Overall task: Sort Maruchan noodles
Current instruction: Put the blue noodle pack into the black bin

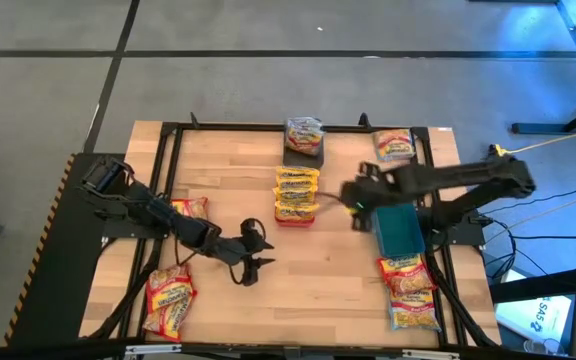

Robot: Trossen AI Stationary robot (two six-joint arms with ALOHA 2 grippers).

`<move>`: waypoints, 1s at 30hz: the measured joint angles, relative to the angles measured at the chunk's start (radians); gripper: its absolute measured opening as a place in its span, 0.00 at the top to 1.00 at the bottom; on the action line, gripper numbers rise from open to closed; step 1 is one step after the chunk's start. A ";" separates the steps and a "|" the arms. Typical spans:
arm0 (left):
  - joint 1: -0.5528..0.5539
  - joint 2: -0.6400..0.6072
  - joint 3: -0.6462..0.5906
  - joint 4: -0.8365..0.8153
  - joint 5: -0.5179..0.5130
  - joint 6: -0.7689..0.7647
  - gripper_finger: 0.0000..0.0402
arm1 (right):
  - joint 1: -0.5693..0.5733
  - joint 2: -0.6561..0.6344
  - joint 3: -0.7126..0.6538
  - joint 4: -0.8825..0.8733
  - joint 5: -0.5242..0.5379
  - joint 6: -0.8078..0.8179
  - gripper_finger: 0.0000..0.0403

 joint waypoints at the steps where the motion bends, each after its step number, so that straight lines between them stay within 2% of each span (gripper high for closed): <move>1: -0.004 0.000 0.016 -0.031 -0.005 0.000 0.58 | 0.040 -0.022 -0.010 -0.033 -0.008 0.052 0.47; 9: -0.015 0.000 0.076 -0.076 -0.015 0.018 0.58 | 0.346 -0.126 -0.126 -0.068 -0.060 0.434 0.47; 11: -0.025 0.000 0.076 -0.077 -0.015 0.000 0.58 | 0.415 -0.127 -0.153 -0.065 -0.113 0.537 0.47; 13: -0.043 0.000 0.076 -0.076 -0.014 -0.016 0.58 | 0.489 -0.125 -0.186 -0.049 -0.214 0.665 0.47; 16: -0.076 0.000 0.076 -0.075 -0.029 -0.034 0.58 | 0.603 -0.123 -0.246 0.070 -0.364 0.880 0.47; 21: -0.124 0.013 0.076 -0.050 -0.047 -0.077 0.58 | 0.800 -0.085 -0.371 0.372 -0.416 1.134 0.47; 26: -0.151 0.045 0.077 -0.017 -0.049 -0.099 0.58 | 0.922 0.021 -0.408 0.441 -0.469 1.286 0.58; 30: -0.164 0.080 0.075 0.020 -0.058 -0.112 0.58 | 0.956 0.093 -0.408 0.464 -0.476 1.313 0.71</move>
